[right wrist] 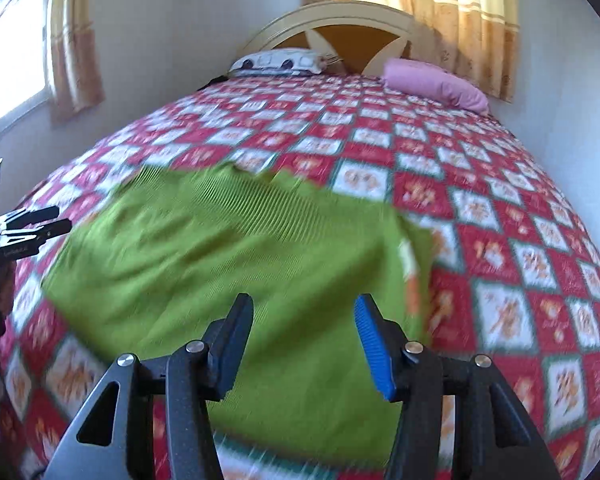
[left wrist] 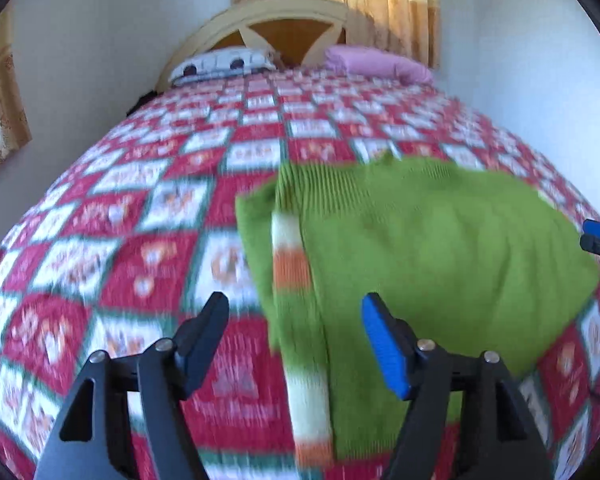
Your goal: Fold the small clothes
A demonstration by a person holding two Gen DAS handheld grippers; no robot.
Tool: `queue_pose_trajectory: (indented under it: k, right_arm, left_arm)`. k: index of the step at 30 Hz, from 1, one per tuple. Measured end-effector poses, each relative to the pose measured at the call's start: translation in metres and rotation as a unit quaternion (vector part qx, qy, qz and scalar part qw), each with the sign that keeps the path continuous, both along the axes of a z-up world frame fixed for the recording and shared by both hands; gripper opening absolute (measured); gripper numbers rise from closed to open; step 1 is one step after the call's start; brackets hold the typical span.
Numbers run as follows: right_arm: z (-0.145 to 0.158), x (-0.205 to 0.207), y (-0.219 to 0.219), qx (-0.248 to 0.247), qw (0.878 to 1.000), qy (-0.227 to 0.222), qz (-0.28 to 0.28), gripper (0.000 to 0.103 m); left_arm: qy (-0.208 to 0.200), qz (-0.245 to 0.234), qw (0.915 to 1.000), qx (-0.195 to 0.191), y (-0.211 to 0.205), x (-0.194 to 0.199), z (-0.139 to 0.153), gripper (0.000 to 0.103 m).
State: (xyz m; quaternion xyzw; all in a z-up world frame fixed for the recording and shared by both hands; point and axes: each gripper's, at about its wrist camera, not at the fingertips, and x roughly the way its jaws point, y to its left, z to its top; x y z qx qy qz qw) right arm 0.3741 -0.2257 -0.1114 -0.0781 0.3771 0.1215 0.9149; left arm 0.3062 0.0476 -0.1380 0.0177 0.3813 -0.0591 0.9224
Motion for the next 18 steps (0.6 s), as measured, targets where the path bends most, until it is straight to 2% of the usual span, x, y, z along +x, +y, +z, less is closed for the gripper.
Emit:
queue_pose_trajectory:
  k: [3,5,7,9,12,15,18]
  right_arm:
    - [-0.026,-0.008,-0.004,-0.007,1.0,0.029,-0.008,0.054]
    - [-0.047,-0.004,-0.011,-0.003,0.998,0.063,-0.021,0.055]
    - [-0.048,-0.006,-0.018,0.02,0.998,0.062,-0.028,0.056]
    - [-0.039,-0.009,-0.018,0.02,0.997,0.061,-0.043,0.056]
    - [-0.026,-0.02,-0.017,0.034,0.998,0.035,-0.049,0.056]
    - [-0.047,-0.018,-0.019,0.021,0.996,0.071,-0.056,0.056]
    - [-0.054,-0.025,-0.022,0.024,0.997,0.05,-0.05,0.056]
  left_arm:
    - [0.017,0.006,0.9995,0.028,-0.002,-0.001,-0.018,0.073]
    - [0.035,0.011,0.9992,0.015,0.004,0.004,-0.026,0.077]
    - [0.038,0.021,0.9991,0.004,0.01,0.006,-0.025,0.083]
    - [0.044,0.023,0.9988,-0.003,0.012,0.009,-0.027,0.084]
    - [0.047,0.029,0.9984,-0.008,0.015,0.01,-0.03,0.091]
    - [0.05,0.028,0.9983,-0.008,0.015,0.009,-0.032,0.095]
    - [0.052,0.026,0.9982,-0.009,0.014,0.004,-0.033,0.099]
